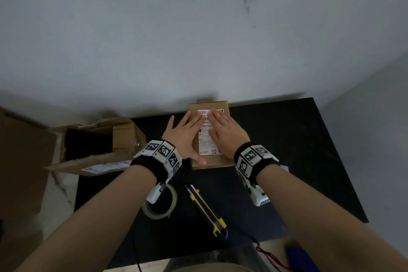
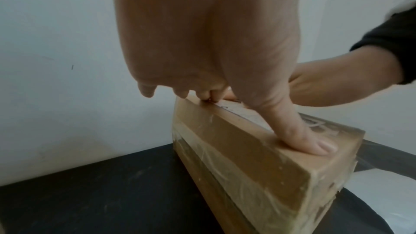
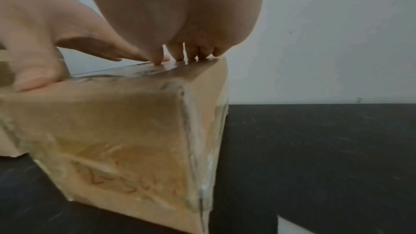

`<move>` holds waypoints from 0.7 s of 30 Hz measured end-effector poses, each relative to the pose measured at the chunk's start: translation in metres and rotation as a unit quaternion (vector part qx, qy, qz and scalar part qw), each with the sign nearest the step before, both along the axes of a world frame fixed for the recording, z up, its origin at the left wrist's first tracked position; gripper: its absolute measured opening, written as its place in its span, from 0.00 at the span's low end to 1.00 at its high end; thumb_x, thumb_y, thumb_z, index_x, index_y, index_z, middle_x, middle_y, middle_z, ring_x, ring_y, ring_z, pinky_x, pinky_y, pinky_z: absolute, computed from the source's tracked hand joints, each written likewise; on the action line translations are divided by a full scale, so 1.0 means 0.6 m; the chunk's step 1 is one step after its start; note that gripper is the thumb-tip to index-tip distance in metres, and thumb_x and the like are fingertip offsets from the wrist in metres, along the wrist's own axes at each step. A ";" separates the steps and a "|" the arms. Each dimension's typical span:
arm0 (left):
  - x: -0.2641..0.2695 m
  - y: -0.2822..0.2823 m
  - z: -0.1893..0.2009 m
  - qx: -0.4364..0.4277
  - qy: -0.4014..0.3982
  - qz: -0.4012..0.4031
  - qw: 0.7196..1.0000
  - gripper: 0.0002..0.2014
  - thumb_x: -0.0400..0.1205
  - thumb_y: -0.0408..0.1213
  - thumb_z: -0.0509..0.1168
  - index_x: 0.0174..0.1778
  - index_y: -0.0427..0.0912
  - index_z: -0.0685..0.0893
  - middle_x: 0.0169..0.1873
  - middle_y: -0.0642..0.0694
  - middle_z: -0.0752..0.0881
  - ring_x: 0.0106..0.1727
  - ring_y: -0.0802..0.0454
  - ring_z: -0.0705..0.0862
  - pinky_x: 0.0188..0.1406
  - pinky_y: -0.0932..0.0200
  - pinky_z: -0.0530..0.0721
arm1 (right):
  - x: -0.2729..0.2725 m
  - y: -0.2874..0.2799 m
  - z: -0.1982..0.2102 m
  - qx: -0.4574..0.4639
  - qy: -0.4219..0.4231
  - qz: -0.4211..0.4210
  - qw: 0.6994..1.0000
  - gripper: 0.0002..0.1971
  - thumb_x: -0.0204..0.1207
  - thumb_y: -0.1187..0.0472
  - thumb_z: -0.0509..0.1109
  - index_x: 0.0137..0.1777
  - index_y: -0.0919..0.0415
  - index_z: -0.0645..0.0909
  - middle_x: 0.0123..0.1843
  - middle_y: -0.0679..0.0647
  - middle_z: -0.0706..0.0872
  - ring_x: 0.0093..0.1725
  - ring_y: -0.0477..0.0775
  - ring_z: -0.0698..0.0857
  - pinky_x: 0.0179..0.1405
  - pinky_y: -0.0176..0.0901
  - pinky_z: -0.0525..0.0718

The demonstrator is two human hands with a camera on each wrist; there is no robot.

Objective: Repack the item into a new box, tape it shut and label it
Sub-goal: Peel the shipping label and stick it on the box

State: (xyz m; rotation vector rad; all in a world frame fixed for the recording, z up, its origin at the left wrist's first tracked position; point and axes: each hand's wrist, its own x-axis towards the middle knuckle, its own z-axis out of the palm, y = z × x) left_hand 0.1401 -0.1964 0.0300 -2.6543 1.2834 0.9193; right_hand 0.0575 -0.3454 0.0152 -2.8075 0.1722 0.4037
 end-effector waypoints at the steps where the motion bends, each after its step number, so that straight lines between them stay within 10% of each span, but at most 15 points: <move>1: -0.003 0.001 0.001 0.004 -0.005 -0.005 1.000 0.63 0.63 0.70 0.69 0.81 0.50 0.34 0.81 0.56 0.35 0.81 0.53 0.32 0.78 0.36 0.34 | 0.001 -0.005 -0.001 -0.005 0.001 -0.005 1.000 0.29 0.86 0.50 0.46 0.83 0.59 0.43 0.85 0.53 0.44 0.84 0.49 0.45 0.79 0.41 0.40; 21: -0.106 0.036 0.028 -0.022 -0.143 -0.054 0.988 0.23 0.87 0.52 0.49 0.76 0.51 0.68 0.81 0.50 0.58 0.83 0.48 0.50 0.81 0.50 0.50 | -0.130 0.019 0.008 0.023 0.002 -0.011 1.000 0.29 0.86 0.49 0.48 0.83 0.58 0.46 0.85 0.52 0.46 0.83 0.47 0.46 0.80 0.42 0.43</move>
